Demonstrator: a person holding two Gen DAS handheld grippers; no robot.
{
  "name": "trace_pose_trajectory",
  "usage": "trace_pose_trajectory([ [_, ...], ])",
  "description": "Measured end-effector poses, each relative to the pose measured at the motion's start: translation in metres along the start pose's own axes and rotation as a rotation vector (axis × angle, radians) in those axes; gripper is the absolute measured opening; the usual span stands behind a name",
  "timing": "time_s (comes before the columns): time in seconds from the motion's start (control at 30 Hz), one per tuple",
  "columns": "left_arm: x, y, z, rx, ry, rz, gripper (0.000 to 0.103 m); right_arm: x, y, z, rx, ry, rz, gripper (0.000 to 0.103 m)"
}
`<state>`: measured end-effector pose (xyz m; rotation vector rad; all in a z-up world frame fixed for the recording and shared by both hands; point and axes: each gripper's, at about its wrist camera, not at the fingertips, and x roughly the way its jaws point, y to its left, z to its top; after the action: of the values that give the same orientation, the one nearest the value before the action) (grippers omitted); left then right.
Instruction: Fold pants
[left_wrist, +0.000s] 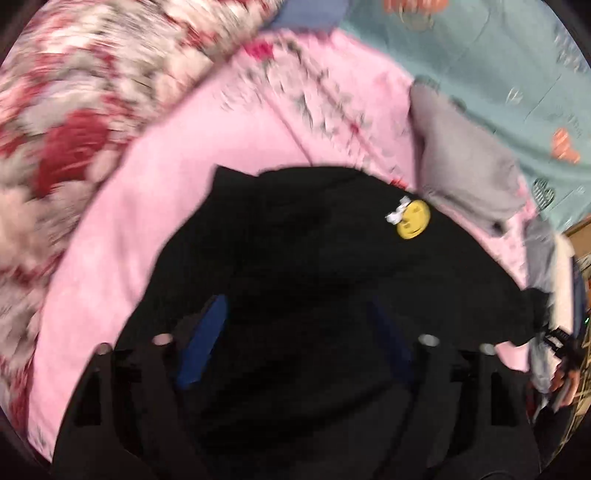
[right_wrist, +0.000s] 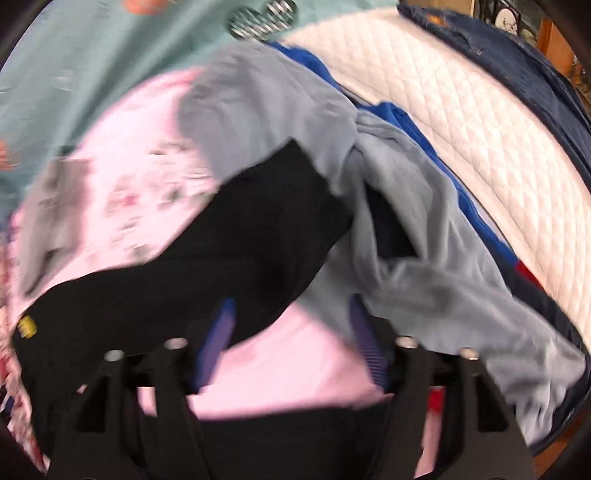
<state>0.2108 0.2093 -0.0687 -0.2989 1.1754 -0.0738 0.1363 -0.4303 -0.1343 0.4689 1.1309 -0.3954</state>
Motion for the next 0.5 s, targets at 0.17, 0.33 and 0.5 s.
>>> trace_pose_trajectory([
  [0.17, 0.046, -0.008, 0.003, 0.052, 0.085, 0.061, 0.040, 0.037, -0.011, 0.013, 0.068, 0.084, 0.029, 0.049],
  [0.33, 0.045, -0.012, -0.002, 0.105, 0.059, 0.119, 0.032, 0.028, -0.018, 0.005, 0.144, 0.065, 0.092, 0.006],
  [0.5, 0.046, -0.009, -0.004, 0.120, 0.049, 0.106, 0.032, 0.007, -0.032, -0.015, 0.187, 0.056, 0.065, 0.006],
])
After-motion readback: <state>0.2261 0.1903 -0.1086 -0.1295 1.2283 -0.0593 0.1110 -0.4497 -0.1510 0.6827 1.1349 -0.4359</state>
